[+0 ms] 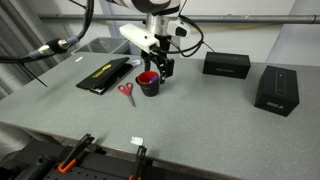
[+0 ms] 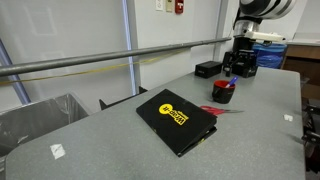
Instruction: Pick the marker from the cup and put it on the table
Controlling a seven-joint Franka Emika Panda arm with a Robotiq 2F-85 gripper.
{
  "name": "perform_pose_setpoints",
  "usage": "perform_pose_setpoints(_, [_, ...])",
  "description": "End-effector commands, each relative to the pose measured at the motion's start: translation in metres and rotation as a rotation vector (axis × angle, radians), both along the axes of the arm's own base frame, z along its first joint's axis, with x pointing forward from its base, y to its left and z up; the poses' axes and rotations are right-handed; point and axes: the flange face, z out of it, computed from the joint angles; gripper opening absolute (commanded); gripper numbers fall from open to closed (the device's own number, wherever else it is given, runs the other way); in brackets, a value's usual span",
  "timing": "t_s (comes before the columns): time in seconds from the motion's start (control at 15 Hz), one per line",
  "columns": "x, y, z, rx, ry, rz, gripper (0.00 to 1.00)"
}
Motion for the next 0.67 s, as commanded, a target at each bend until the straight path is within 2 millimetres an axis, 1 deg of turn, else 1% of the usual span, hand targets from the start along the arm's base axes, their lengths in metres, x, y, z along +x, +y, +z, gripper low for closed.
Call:
perform_pose_setpoints(0.0, [0.004,-0.012,0.002,0.049,-0.029,-0.039,0.96])
perform_pose_setpoints(0.07, [0.003,-0.015,0.002,0.060,-0.030,-0.049,0.72])
perform_pose_setpoints(0.13, [0.002,-0.018,0.003,0.070,-0.026,-0.058,0.72])
perform_pose_setpoints(0.2, [0.002,-0.020,0.003,0.077,-0.023,-0.065,0.67])
perform_pose_setpoints(0.33, [0.001,-0.024,0.004,0.087,-0.022,-0.080,0.53])
perform_pose_setpoints(0.4, [0.002,-0.025,0.004,0.096,-0.016,-0.087,0.44])
perform_pose_setpoints(0.6, [0.002,-0.025,0.002,0.138,0.029,-0.082,0.21])
